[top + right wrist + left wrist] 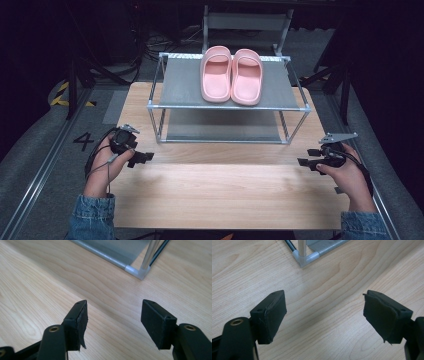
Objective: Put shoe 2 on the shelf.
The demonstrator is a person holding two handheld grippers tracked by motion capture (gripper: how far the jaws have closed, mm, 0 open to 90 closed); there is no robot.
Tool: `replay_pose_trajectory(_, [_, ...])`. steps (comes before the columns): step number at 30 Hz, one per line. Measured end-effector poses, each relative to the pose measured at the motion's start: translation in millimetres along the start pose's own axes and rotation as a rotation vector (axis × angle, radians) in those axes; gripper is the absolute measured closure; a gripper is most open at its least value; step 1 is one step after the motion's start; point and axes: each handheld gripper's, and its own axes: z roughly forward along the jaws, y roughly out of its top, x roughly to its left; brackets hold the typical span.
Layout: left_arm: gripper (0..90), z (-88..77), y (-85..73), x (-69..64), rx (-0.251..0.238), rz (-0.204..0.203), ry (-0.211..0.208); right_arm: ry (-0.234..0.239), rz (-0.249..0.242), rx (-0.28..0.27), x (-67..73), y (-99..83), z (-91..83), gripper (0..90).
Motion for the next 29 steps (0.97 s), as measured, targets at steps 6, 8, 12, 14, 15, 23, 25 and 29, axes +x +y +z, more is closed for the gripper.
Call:
replay_pose_trajectory(6, [18.9, 3.5, -1.0, 1.3, 0.018, 0.011, -0.006, 0.009, -0.007, 0.016, -1.6, -5.0, 11.2, 38.7])
replay_pose_trajectory(8, [18.9, 4.8, -1.2, 1.6, 0.023, 0.023, -0.003, 0.011, -0.010, 0.028, -1.5, -6.5, 14.5, 38.7])
replay_pose_trajectory(12, [19.0, 7.2, -1.4, 1.0, 0.034, 0.034, -0.012, 0.011, -0.016, 0.057, -1.6, -8.4, 19.6, 37.9])
replay_pose_trajectory(14, [18.9, 8.2, -1.7, 0.7, 0.036, 0.036, -0.010, 0.015, -0.019, 0.072, -1.2, -9.1, 22.2, 37.9])
replay_pose_trajectory(15, [18.9, 8.3, -1.7, 1.1, 0.042, 0.042, -0.010, 0.018, -0.026, 0.080, -0.9, -9.6, 24.0, 37.9])
replay_pose_trajectory(23, [18.8, 10.8, -1.3, -1.3, 0.063, 0.064, -0.034, 0.033, -0.062, 0.141, 2.3, -13.1, 35.7, 35.6])
replay_pose_trajectory(25, [18.8, 11.7, -1.6, -1.7, 0.067, 0.067, -0.034, 0.031, -0.066, 0.147, 2.9, -13.2, 37.1, 35.1])
replay_pose_trajectory(29, [18.7, 11.9, -1.2, -2.2, 0.071, 0.067, -0.037, 0.033, -0.064, 0.153, 4.3, -13.3, 39.2, 34.4])
